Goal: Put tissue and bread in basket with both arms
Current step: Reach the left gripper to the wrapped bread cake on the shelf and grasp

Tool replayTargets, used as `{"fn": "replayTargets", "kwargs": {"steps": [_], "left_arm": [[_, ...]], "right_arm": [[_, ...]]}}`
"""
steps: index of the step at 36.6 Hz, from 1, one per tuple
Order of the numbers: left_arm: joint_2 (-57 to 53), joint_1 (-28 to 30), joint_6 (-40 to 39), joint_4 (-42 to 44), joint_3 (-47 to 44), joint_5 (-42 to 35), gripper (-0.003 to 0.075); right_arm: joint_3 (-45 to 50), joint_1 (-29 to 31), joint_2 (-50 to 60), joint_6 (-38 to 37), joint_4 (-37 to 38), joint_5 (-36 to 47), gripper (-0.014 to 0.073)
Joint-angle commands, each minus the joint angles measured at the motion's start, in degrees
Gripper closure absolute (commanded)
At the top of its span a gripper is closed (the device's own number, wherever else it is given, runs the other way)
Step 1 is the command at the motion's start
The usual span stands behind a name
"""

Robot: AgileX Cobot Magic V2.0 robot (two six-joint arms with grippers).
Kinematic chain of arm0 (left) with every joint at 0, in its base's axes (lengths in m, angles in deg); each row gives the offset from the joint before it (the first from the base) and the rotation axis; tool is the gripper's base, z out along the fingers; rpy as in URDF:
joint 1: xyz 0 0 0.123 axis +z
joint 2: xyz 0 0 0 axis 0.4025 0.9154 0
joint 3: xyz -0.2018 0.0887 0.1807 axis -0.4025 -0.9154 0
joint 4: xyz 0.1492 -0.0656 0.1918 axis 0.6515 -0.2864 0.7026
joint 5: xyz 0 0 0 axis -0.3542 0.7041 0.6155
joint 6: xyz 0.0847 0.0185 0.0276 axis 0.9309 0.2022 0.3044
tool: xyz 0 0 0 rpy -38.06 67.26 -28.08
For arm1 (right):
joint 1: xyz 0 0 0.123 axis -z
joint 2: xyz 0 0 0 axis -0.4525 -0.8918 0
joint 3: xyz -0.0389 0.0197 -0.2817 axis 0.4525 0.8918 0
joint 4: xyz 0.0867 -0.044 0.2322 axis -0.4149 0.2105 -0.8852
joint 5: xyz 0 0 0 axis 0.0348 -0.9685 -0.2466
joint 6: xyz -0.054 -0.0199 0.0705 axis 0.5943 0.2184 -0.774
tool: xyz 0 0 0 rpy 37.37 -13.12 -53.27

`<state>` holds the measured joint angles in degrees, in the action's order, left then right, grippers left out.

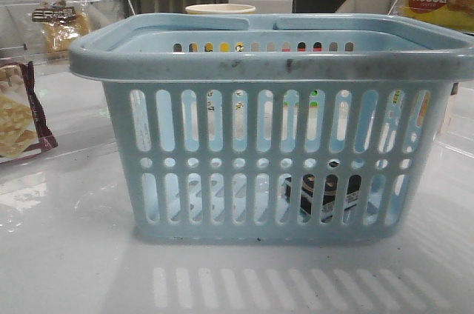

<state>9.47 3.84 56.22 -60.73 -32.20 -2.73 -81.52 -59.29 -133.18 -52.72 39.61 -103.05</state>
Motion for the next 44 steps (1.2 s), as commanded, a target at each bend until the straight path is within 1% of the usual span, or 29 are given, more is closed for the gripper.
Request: {"fn": "replayTargets", "kwargs": {"steps": [1, 5, 9, 12, 17, 22, 25, 36, 44], "left_arm": [[0.12, -0.53, -0.09, -0.44, 1.8, -6.17, 0.0172], [0.12, -0.53, -0.09, -0.92, 1.8, -8.13, 0.0172], [1.51, -0.42, -0.09, -0.69, 1.93, -11.84, 0.0172], [3.9, -0.33, -0.09, 0.37, 2.85, -13.78, 0.0172], [10.46, -0.33, -0.09, 0.86, 6.58, -13.9, 0.0172], [19.07, -0.33, -0.09, 3.87, 12.37, -14.19, 0.0172], [24.31, 0.73, -0.09, 4.17, 15.78, -14.41, 0.0172], [41.83, 8.56, -0.09, 4.06, 31.32, -15.68, 0.0172], [52.3, 12.17, -0.09, 2.84, 42.86, -15.82, 0.0172]], "right_arm": [[-1.28, 0.07, 0.87, 0.14, 1.37, 2.91, 0.0067], [-1.28, 0.07, 0.82, 0.14, 1.37, 2.5, 0.0067], [-1.28, 0.07, 0.82, 0.14, 1.37, 2.06, 0.0067], [-1.28, 0.07, 0.82, 0.14, 1.37, 2.0, 0.0067], [-1.28, 0.07, 0.82, 0.14, 1.37, 2.0, 0.0067], [-1.28, 0.07, 0.82, 0.14, 1.37, 2.0, 0.0067], [-1.28, 0.07, 0.82, 0.14, 1.37, 2.0, 0.0067], [-1.28, 0.07, 0.82, 0.14, 1.37, 2.0, 0.0067], [-1.28, 0.07, 0.82, 0.14, 1.37, 2.0, 0.0067]]}}
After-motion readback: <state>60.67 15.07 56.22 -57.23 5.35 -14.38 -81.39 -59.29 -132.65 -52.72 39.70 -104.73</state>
